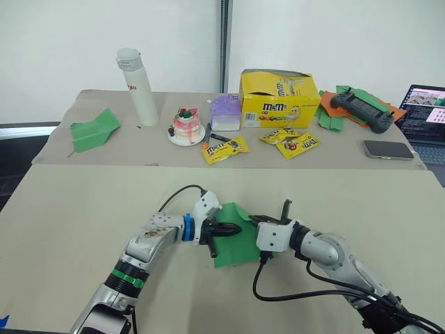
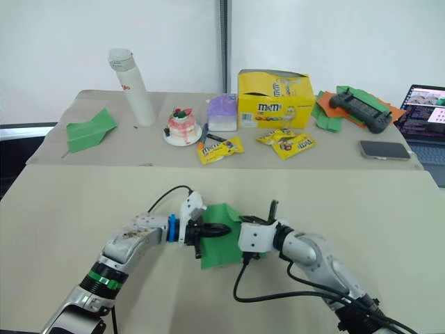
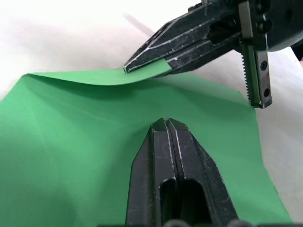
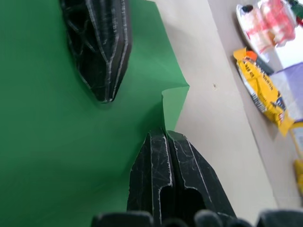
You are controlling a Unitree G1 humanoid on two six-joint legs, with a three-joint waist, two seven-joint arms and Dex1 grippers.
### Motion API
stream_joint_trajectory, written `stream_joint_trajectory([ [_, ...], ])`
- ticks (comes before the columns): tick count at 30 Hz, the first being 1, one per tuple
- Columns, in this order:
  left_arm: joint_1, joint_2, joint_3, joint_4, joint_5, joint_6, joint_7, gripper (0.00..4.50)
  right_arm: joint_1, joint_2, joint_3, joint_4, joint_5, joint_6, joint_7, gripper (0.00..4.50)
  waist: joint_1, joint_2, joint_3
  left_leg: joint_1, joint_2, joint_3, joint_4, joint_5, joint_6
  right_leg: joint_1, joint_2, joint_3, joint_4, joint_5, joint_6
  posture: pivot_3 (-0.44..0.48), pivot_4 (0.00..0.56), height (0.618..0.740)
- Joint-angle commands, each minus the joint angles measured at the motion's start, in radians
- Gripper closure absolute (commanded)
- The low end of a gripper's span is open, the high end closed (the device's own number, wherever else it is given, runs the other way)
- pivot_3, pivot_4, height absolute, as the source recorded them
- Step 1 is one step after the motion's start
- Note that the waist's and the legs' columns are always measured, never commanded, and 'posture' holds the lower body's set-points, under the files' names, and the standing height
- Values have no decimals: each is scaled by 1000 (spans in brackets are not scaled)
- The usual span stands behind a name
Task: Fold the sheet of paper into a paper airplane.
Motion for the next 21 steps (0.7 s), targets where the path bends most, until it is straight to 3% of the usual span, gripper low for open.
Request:
stream_joint_trajectory([
  [1, -30, -36, 78, -35, -70, 72, 55, 4500, -2, 17, 18, 20, -54, -52, -33, 4487, 0, 0, 0, 0, 0, 0, 0, 0, 0, 0, 0, 0, 0, 0, 0, 0, 150, 740],
  [6, -133, -56, 197, -77, -163, 205, 130, 4500, 6, 35, 12, 31, -68, -56, -28, 4487, 0, 0, 0, 0, 0, 0, 0, 0, 0, 0, 0, 0, 1, 0, 0, 0, 150, 740],
  [9, -190, -51, 210, -55, -161, 235, 165, 4500, 10, 45, 15, 25, -79, -54, -25, 4487, -2, 0, 0, 0, 0, 0, 0, 0, 0, 0, 0, 0, 1, 0, 0, 0, 150, 740],
  [14, -252, -44, 139, -7, -102, 227, 183, 4500, 13, 51, 14, 23, -99, -52, -22, 4487, -5, 0, 0, 0, 0, 0, 0, 0, 0, 0, 0, 0, 0, 0, 0, 0, 150, 740],
  [21, -243, -34, -27, 89, 51, 105, 172, 4500, 9, 43, 14, 15, -164, -73, -47, 4487, -3, 0, 0, 0, 0, 0, 0, 1, -2, 0, 0, 0, 0, 0, 0, 0, 150, 740],
])
